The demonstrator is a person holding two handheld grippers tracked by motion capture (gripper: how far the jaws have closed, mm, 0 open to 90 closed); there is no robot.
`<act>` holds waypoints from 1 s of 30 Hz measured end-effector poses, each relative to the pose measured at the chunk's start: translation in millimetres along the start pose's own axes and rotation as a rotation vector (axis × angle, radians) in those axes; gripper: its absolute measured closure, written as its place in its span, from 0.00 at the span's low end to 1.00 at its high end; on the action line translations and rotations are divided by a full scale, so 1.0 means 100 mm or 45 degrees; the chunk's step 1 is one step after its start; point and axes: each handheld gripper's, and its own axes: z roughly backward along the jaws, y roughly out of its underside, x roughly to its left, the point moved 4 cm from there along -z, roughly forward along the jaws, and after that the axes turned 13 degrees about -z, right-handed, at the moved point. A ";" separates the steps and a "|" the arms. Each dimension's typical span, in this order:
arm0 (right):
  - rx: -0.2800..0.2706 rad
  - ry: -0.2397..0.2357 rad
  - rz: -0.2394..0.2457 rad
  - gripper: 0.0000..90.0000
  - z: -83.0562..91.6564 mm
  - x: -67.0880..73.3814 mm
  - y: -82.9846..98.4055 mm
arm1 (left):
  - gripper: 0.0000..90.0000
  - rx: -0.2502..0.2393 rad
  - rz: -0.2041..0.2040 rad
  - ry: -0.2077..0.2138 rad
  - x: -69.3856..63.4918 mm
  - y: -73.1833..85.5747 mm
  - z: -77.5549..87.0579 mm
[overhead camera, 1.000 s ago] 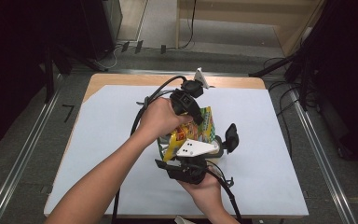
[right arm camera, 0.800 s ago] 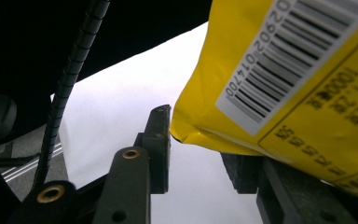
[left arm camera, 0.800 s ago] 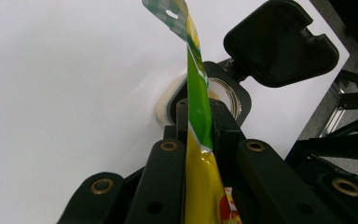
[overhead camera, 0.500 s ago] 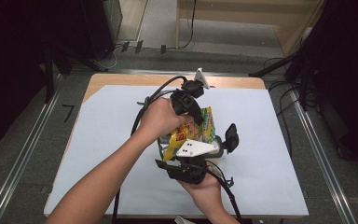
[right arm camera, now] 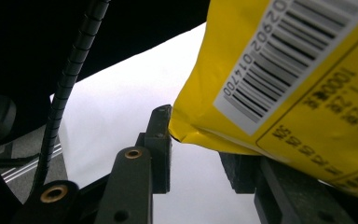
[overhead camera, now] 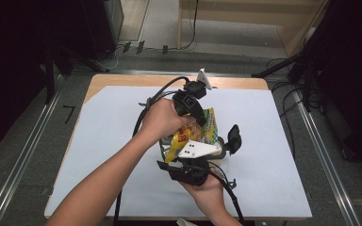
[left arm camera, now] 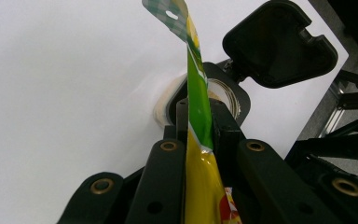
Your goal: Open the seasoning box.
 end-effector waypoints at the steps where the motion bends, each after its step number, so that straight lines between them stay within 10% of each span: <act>1: 0.000 0.000 0.000 0.75 0.00 0.00 0.00 | 0.95 0.000 0.000 0.000 0.00 0.00 0.00; 30: -0.010 0.001 -0.015 0.75 0.01 0.00 -0.01 | 0.95 0.014 -0.010 -0.004 -0.02 -0.03 -0.01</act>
